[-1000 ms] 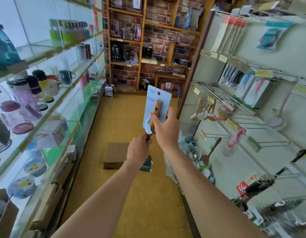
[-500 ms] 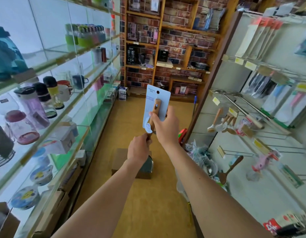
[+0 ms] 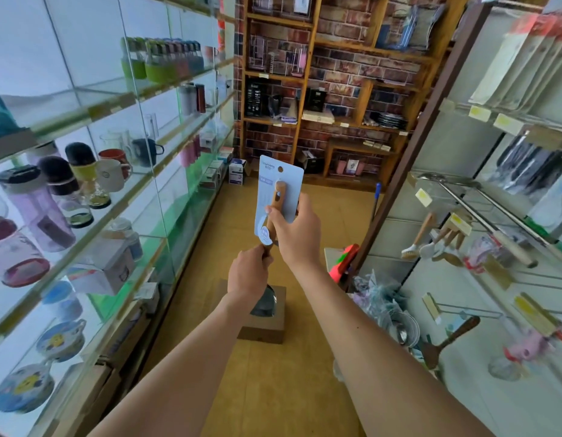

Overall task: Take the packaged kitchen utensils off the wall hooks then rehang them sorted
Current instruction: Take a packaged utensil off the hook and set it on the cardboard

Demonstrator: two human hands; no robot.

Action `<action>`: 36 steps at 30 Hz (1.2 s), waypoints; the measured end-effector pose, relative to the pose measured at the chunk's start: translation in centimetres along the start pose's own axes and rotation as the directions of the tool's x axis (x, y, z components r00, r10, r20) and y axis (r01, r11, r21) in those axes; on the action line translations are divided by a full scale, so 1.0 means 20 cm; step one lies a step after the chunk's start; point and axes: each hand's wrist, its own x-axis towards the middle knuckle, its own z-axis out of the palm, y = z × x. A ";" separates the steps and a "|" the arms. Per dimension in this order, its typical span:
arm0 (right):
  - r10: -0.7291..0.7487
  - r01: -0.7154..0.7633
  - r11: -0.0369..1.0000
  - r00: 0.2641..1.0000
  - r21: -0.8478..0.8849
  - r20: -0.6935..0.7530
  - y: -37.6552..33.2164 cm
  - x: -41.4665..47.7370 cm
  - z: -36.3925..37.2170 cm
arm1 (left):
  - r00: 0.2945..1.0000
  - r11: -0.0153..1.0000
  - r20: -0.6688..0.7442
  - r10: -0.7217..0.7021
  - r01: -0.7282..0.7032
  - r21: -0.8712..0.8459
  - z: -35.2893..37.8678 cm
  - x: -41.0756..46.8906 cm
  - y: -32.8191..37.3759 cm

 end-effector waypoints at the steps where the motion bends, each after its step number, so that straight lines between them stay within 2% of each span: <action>1: -0.001 0.001 1.000 1.000 -0.005 0.006 0.01 0.02 0.03 | 1.000 1.000 0.000 -0.002 0.002 -0.005 0.01 0.03 -0.02; 17: 0.051 -0.051 0.999 0.999 -0.011 0.018 0.20 0.41 0.54 | 0.999 0.999 0.051 -0.016 0.018 -0.028 0.08 0.63 -0.41; 36: 0.127 -0.130 0.991 0.985 0.015 0.114 0.63 0.70 0.84 | 0.993 0.996 0.064 -0.094 0.094 0.002 0.39 0.99 -0.65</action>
